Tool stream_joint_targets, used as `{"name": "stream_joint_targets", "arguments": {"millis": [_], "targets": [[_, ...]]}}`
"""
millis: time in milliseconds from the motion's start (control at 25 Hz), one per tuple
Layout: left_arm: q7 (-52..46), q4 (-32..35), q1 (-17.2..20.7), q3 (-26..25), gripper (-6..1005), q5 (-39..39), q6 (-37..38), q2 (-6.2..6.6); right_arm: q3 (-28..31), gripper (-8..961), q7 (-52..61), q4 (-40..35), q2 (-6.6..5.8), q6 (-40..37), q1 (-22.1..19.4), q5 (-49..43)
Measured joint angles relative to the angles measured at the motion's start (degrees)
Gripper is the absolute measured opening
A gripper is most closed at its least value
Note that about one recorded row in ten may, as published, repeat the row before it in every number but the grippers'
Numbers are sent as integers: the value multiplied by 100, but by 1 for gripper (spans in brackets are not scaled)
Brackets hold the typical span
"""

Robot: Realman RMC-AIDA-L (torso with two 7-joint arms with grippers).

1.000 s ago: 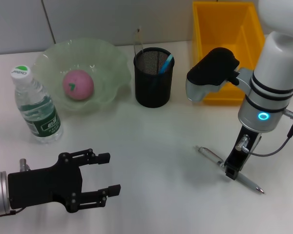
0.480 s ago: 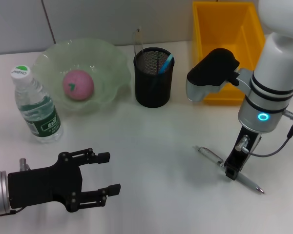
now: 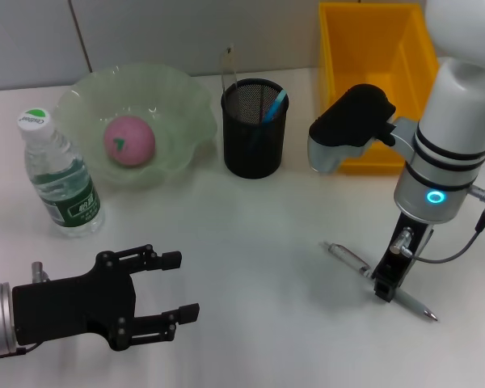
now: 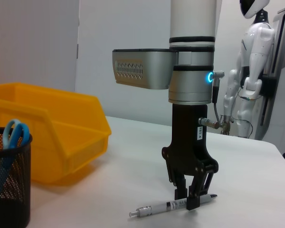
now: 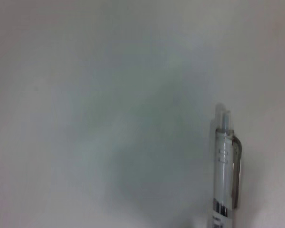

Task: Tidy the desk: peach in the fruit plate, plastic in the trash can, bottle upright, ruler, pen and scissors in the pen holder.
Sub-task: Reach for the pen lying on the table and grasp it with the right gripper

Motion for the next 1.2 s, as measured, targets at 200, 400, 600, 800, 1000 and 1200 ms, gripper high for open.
{"name": "stream_joint_targets", "arguments": {"millis": [200, 400, 600, 800, 1000, 1200], "targets": [[0, 0, 3, -9, 753, -1, 0, 0, -17, 184, 1, 7, 0, 18, 0, 10], [2, 0, 5, -25, 753, -1, 0, -1, -17, 176, 1, 7, 0, 20, 0, 11], [11, 0, 3, -27, 753, -1, 0, 0, -18, 168, 9, 5, 0, 20, 0, 17], [2, 0, -1, -19, 753, -1, 0, 0, -17, 160, 10, 10, 0, 20, 0, 21], [0, 0, -4, -18, 753, -1, 0, -1, -18, 151, 8, 45, 0, 20, 0, 32], [0, 0, -4, -25, 753, -1, 0, 0, -16, 143, 3, -14, 0, 20, -13, 41]]}}
